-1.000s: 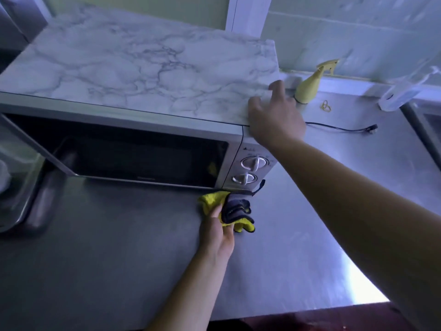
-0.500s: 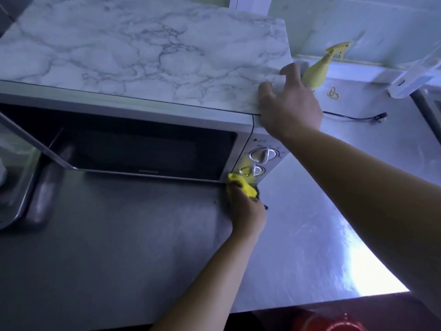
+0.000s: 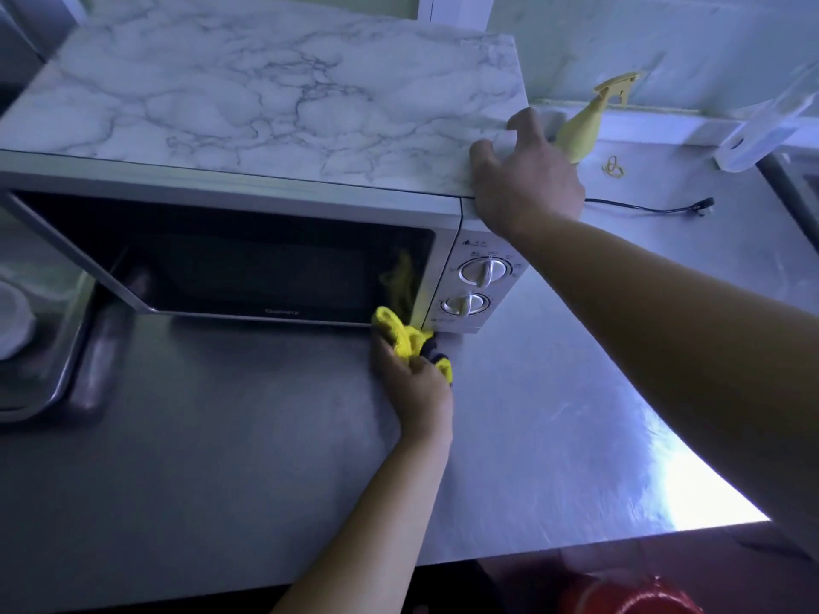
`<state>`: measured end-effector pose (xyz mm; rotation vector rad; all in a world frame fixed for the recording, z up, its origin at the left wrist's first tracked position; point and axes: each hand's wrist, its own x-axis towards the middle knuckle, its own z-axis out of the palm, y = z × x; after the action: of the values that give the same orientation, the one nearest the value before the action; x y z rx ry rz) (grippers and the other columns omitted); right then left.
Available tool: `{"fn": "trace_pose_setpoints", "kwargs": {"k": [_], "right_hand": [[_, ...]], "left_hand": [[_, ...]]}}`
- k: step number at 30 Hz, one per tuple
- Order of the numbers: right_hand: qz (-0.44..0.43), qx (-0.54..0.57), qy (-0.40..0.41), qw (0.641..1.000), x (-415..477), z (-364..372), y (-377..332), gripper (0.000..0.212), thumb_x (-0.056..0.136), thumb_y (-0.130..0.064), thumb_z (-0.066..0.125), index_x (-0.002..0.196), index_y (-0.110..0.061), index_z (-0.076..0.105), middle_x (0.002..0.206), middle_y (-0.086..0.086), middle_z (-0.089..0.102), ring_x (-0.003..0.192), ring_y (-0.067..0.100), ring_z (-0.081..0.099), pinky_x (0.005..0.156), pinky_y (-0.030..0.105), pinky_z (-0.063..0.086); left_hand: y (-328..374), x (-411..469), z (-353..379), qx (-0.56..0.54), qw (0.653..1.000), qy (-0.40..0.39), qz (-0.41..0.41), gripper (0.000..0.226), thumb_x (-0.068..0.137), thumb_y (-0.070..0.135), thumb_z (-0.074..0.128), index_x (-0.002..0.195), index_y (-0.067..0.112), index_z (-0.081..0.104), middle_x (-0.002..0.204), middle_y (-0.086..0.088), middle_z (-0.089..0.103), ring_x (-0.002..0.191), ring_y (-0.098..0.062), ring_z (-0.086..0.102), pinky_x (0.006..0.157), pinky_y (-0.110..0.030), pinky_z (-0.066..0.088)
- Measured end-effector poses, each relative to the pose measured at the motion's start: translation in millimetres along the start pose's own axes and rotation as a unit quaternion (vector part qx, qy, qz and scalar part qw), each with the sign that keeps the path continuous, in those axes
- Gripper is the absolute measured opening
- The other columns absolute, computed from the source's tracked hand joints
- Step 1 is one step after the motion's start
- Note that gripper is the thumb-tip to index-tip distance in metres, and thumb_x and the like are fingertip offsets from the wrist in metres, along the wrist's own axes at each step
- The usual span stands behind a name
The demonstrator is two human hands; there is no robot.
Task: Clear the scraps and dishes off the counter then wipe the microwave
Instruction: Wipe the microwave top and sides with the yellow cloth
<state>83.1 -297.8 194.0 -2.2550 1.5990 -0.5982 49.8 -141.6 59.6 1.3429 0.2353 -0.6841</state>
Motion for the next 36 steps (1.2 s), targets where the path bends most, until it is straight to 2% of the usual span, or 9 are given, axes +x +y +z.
{"fn": "trace_pose_setpoints", "kwargs": {"k": [3, 5, 11, 16, 18, 21, 26, 29, 36], "right_hand": [[-0.003, -0.005, 0.002, 1.0, 0.0, 0.9, 0.2, 0.04, 0.088, -0.05, 0.036, 0.12, -0.027, 0.045, 0.092, 0.005, 0.052, 0.082, 0.033, 0.048, 0.07, 0.037, 0.029], [-0.003, -0.006, 0.003, 1.0, 1.0, 1.7, 0.5, 0.039, 0.088, -0.049, 0.036, 0.119, -0.027, 0.045, 0.092, 0.006, 0.053, 0.082, 0.034, 0.048, 0.069, 0.037, 0.03], [-0.007, -0.011, 0.016, 1.0, 3.4, 5.0, 3.6, 0.041, 0.086, -0.049, 0.036, 0.118, -0.027, 0.045, 0.089, 0.004, 0.055, 0.084, 0.033, 0.05, 0.069, 0.038, 0.031], [-0.01, -0.012, 0.023, 1.0, 5.6, 5.2, 4.1, 0.042, 0.086, -0.049, 0.036, 0.121, -0.028, 0.046, 0.082, 0.0, 0.052, 0.083, 0.031, 0.05, 0.063, 0.036, 0.028], [-0.011, -0.015, 0.023, 1.0, 5.5, 5.1, 4.6, 0.041, 0.086, -0.049, 0.036, 0.12, -0.028, 0.046, 0.077, -0.004, 0.048, 0.082, 0.03, 0.05, 0.058, 0.035, 0.024], [-0.007, -0.014, 0.019, 1.0, 5.9, 5.4, 3.8, 0.042, 0.085, -0.05, 0.036, 0.12, -0.028, 0.047, 0.076, -0.007, 0.045, 0.082, 0.029, 0.05, 0.053, 0.032, 0.02], [-0.004, 0.008, 0.019, 1.0, 3.7, 4.3, 3.5, 0.046, 0.082, -0.053, 0.036, 0.119, -0.029, 0.049, 0.082, -0.005, 0.051, 0.084, 0.029, 0.051, 0.064, 0.035, 0.028], [0.005, 0.043, -0.028, 0.999, 2.3, -0.8, 4.7, 0.054, 0.081, -0.054, 0.038, 0.13, -0.034, 0.049, 0.099, 0.001, 0.058, 0.089, 0.028, 0.053, 0.071, 0.035, 0.035], [0.003, 0.367, -0.075, 0.927, -80.6, -43.2, 63.0, 0.067, 0.083, -0.047, 0.058, 0.147, -0.034, 0.042, 0.133, -0.014, 0.053, 0.125, 0.013, 0.05, 0.099, 0.03, 0.04]], "left_hand": [[-6.2, -1.7, 24.1, 0.083, 0.996, 0.002, 0.044, 0.072, 0.094, -0.013, 0.03, 0.155, 0.025, 0.025, 0.154, -0.004, 0.037, 0.131, -0.026, 0.051, 0.108, -0.04, 0.043], [-18.5, -7.6, 39.0, 0.103, 0.994, 0.001, 0.044, 0.074, 0.095, -0.012, 0.032, 0.158, 0.023, 0.016, 0.159, -0.005, 0.03, 0.136, -0.028, 0.047, 0.115, -0.04, 0.037], [-45.3, -10.8, 57.7, 0.076, 0.996, 0.002, 0.044, 0.082, 0.091, -0.017, 0.029, 0.159, 0.025, 0.008, 0.162, -0.002, 0.023, 0.137, -0.025, 0.046, 0.113, -0.04, 0.039], [-62.4, -33.8, 70.2, 0.087, 0.992, -0.082, -0.036, 0.071, 0.09, -0.015, 0.031, 0.15, 0.021, 0.035, 0.145, -0.004, 0.047, 0.119, -0.025, 0.057, 0.103, -0.038, 0.048], [-64.7, -33.2, 68.5, 0.084, 0.985, -0.131, -0.07, 0.055, 0.086, -0.013, 0.03, 0.125, 0.02, 0.052, 0.116, 0.001, 0.057, 0.094, -0.024, 0.058, 0.081, -0.042, 0.052], [-55.6, -25.7, 55.4, 0.097, 0.968, -0.219, -0.08, 0.02, 0.094, 0.007, 0.034, 0.078, 0.015, 0.044, 0.07, 0.008, 0.049, 0.06, -0.02, 0.035, 0.052, -0.031, 0.028], [-30.9, -19.7, 26.4, 0.094, 0.946, -0.278, -0.14, 0.041, 0.093, -0.003, 0.04, 0.093, 0.027, 0.068, 0.069, 0.004, 0.069, 0.055, -0.023, 0.064, 0.06, -0.039, 0.049], [-13.0, -23.5, 6.5, 0.079, 0.951, -0.268, -0.134, 0.048, 0.089, -0.01, 0.042, 0.119, 0.018, 0.065, 0.093, -0.006, 0.068, 0.081, -0.024, 0.069, 0.07, -0.041, 0.059], [37.1, -39.1, -23.0, 0.111, 0.958, -0.25, -0.09, 0.024, 0.091, -0.002, 0.056, 0.109, 0.012, 0.064, 0.079, -0.005, 0.068, 0.073, -0.023, 0.069, 0.064, -0.04, 0.06]]}}
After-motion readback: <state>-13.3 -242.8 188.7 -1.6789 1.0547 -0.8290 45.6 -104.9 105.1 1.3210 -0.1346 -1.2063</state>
